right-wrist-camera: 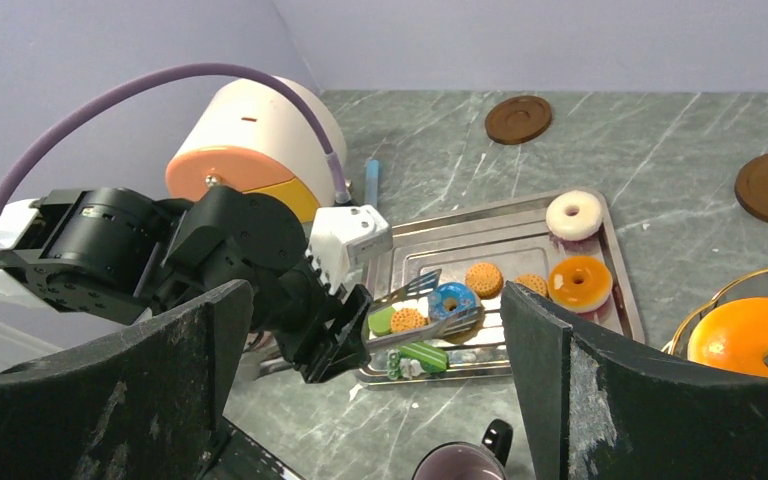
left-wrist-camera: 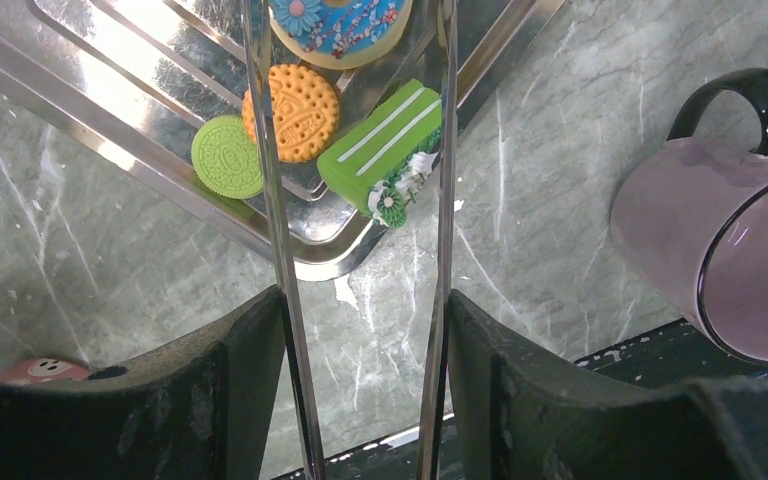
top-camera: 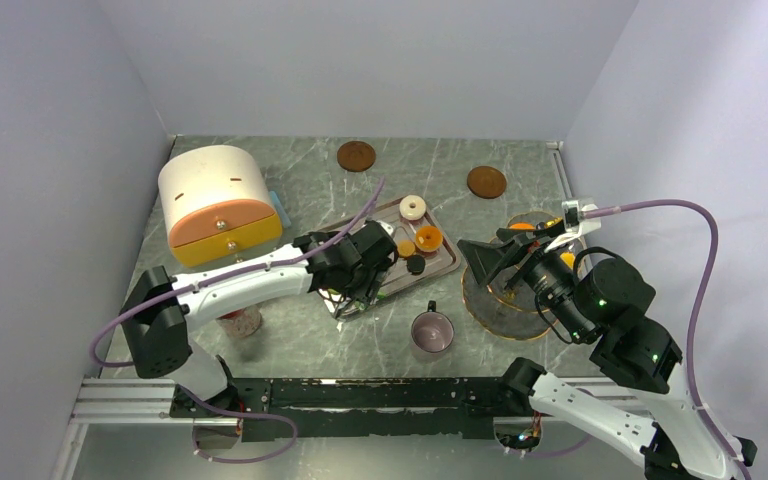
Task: Serve the afternoon tea
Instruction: Pick up the desert from the tray.
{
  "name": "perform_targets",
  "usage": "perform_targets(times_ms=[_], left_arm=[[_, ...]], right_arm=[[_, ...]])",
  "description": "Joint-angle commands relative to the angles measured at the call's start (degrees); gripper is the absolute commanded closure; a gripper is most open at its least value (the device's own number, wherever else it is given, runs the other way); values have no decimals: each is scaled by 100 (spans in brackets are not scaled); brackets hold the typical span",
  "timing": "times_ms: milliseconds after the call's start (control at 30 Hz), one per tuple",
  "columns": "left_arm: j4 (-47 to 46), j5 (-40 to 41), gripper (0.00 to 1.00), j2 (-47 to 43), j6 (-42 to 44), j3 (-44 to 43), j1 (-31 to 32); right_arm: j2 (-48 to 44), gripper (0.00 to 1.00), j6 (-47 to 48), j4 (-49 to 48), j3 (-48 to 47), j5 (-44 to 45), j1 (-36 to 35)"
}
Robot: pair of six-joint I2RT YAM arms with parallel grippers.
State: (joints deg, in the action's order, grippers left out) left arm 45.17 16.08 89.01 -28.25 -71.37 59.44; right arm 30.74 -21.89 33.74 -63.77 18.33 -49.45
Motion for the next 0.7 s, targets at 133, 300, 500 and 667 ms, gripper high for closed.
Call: perform_targets(times_ms=[133, 300, 500, 667], left_arm=[[-146, 130, 39, 213, 66, 71, -29], [-140, 214, 38, 257, 65, 48, -29], [-165, 290, 39, 248, 83, 47, -33], [-191, 247, 43, 230, 49, 110, -38]], right_arm=[[-15, 1, -19, -92, -126, -25, -3], [-16, 1, -4, -99, -153, -5, 3], [-31, 1, -23, -119, -98, -16, -1], [-68, 1, -32, -98, -66, 5, 4]])
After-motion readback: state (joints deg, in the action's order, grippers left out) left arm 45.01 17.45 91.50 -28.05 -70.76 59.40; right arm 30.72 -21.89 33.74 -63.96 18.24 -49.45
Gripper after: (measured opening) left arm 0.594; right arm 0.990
